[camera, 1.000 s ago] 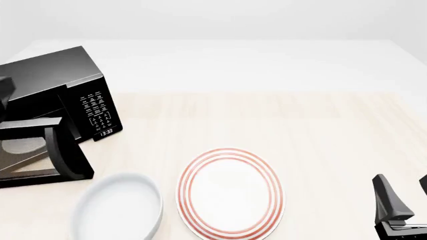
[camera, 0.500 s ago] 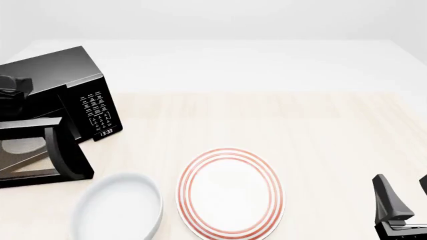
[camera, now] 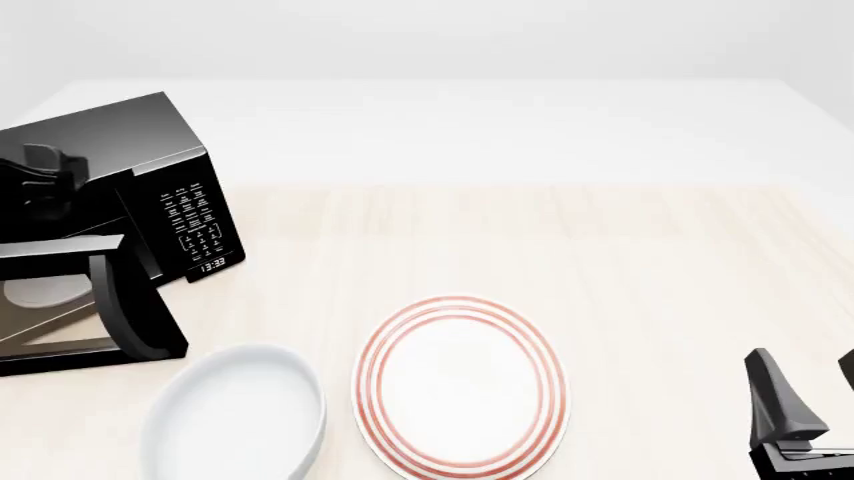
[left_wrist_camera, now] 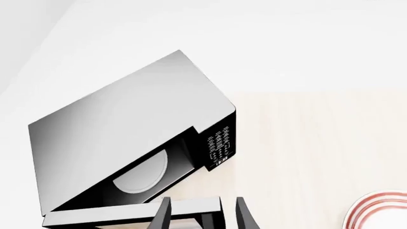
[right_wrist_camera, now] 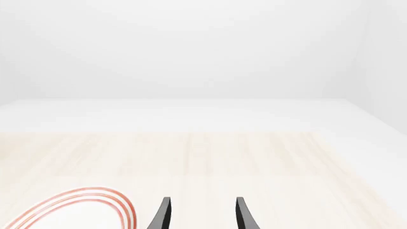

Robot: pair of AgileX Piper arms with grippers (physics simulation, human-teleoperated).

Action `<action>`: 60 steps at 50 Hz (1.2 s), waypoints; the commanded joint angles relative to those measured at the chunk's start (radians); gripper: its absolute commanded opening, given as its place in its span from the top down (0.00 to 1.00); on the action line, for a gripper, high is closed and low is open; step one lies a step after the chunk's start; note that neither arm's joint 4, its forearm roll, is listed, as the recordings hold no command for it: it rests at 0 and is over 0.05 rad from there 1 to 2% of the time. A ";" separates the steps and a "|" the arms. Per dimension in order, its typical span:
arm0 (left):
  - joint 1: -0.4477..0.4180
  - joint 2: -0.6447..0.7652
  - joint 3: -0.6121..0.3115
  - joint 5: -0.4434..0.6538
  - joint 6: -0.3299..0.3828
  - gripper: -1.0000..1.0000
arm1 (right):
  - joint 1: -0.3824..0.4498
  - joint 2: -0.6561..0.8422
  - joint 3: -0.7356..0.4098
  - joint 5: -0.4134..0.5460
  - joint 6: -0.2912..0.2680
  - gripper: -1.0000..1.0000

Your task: Open the microwave.

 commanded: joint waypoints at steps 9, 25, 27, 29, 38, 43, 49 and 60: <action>0.011 0.074 -0.029 -0.020 -0.046 0.00 | 0.000 0.000 0.000 0.000 0.000 0.00; 0.002 0.205 -0.109 -0.012 -0.036 0.00 | 0.000 0.000 0.000 0.000 0.000 0.00; 0.002 0.215 -0.115 -0.012 -0.035 0.00 | 0.000 0.000 0.000 0.000 0.000 0.00; -0.006 0.230 -0.128 -0.009 -0.023 0.00 | 0.000 0.000 0.000 0.000 0.000 0.00; -0.009 0.299 -0.147 -0.010 -0.022 0.00 | 0.000 0.000 0.000 0.000 0.000 0.00; -0.012 0.333 -0.157 -0.006 -0.028 0.00 | 0.000 0.000 0.000 0.000 0.000 0.00; 0.005 0.356 -0.163 0.002 -0.025 0.00 | 0.000 0.000 0.000 0.000 0.000 0.00; 0.024 0.377 -0.151 -0.010 -0.027 0.00 | 0.000 0.000 0.000 0.000 0.000 0.00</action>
